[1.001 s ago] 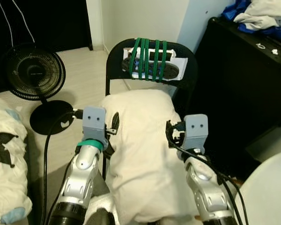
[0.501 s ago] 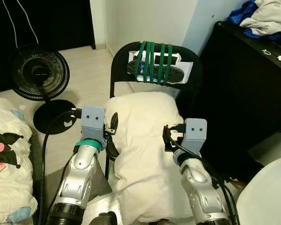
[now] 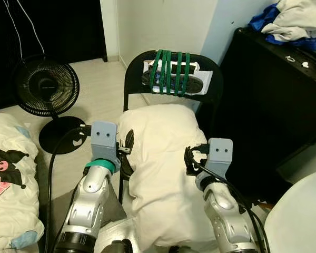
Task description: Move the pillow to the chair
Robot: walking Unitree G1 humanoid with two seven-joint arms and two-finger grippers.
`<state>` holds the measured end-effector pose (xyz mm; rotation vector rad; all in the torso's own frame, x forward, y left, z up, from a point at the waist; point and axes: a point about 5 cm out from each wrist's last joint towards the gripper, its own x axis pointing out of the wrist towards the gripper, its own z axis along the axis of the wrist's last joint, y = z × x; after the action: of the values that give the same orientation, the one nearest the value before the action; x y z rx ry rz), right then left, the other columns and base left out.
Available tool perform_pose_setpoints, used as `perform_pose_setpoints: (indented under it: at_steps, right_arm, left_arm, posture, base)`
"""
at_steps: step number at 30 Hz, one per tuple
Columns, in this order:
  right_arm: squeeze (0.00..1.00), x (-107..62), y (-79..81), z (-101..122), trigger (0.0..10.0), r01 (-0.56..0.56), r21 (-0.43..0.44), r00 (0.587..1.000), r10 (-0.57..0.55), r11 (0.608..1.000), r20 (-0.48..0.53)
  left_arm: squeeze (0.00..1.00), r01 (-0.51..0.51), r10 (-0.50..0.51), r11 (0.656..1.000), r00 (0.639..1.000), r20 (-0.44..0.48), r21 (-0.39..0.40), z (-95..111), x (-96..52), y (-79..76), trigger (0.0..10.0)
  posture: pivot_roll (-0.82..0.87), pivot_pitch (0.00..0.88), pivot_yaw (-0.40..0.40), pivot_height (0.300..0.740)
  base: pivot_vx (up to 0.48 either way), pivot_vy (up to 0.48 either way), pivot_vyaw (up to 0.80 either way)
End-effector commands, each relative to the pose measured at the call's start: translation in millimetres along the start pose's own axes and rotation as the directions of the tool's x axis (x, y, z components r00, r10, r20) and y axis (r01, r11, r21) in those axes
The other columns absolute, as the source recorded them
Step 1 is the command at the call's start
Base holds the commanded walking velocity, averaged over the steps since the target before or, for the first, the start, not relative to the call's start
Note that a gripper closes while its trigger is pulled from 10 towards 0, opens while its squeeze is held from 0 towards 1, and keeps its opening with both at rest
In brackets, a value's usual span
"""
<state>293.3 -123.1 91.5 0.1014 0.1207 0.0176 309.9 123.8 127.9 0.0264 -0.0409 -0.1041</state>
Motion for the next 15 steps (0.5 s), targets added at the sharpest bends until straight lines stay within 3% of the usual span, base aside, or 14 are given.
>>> perform_pose_setpoints:
  at_steps: [1,15]
  right_arm:
    - [0.00,-3.3,-2.4,-12.2,10.0,0.013,0.008,0.998,-0.012,1.000,-0.054]
    - [0.00,-3.9,-1.7,-14.8,10.0,0.008,0.016,0.998,-0.007,1.000,-0.066]
  left_arm:
    - [0.00,0.007,-0.007,1.000,1.000,-0.020,-0.002,-3.6,-3.1,-0.2,10.0]
    - [0.00,0.019,-0.019,1.000,0.999,-0.030,-0.006,-3.8,-3.6,-1.4,10.0]
  posture:
    - [0.03,0.040,0.041,0.740]
    - [0.03,0.042,0.043,0.740]
  base:
    - [0.000,0.000,0.00]
    - [0.000,0.000,0.00]
